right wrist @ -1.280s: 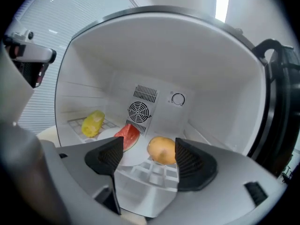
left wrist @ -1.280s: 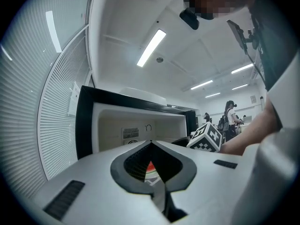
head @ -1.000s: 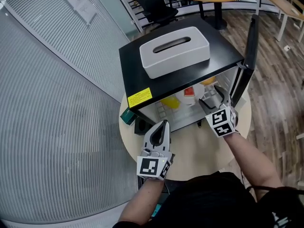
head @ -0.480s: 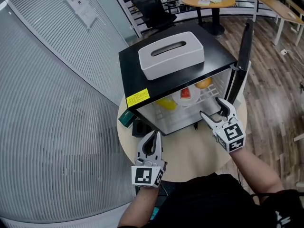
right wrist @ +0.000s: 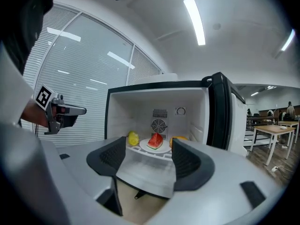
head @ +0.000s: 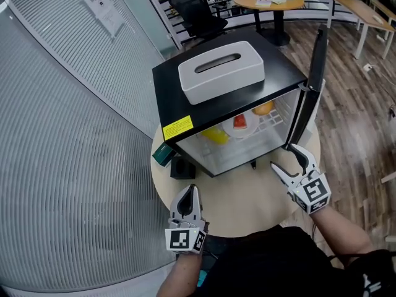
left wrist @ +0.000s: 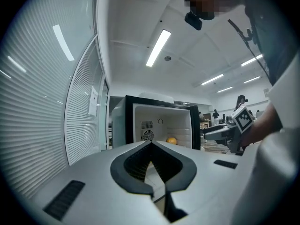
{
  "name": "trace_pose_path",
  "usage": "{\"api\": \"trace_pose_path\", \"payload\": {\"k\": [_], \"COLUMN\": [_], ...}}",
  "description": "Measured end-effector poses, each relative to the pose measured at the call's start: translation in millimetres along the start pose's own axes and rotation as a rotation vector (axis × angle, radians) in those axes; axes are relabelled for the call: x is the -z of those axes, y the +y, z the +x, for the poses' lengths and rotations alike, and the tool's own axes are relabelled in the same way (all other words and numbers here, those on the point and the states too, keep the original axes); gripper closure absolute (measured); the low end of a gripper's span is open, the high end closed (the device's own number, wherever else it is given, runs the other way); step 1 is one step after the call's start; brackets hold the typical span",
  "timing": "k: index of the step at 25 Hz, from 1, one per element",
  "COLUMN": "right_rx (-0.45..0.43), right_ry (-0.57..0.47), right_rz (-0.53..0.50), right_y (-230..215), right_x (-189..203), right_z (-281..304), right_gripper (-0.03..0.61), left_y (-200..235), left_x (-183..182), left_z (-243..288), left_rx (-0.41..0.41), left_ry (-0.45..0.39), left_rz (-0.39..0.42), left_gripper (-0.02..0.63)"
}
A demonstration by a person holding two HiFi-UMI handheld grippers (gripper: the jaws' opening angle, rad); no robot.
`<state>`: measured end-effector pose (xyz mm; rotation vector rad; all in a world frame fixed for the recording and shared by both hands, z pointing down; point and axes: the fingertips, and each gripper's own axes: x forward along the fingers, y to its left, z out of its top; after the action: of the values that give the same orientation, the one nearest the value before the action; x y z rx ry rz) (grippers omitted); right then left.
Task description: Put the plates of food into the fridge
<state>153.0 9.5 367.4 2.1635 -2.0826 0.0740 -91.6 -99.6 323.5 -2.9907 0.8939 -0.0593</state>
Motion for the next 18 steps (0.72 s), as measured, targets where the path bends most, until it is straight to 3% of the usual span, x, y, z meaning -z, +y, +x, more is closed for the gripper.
{"api": "trace_pose_path", "payload": {"k": [4,10,18], "right_rx": [0.041,0.101,0.092], "right_ry": [-0.022,0.000,0.033], "right_rz": [0.011,0.033,0.048], "right_y": [-3.8,-16.3,-17.8], "right_x": [6.2,25.6,39.6], "right_z": [-12.7,-27.9,-32.3], "right_gripper": [0.322,0.533,0.571], "left_y": [2.3,-1.8,-0.2], "left_x": [4.1,10.4,12.2], "left_z": [-3.6,-3.5,-3.2], "left_rx": [-0.009,0.001,-0.002], "left_ry": [0.001,0.010,0.019], "left_rz": [0.001,0.003,0.005], "left_gripper": [0.609,0.609,0.609]}}
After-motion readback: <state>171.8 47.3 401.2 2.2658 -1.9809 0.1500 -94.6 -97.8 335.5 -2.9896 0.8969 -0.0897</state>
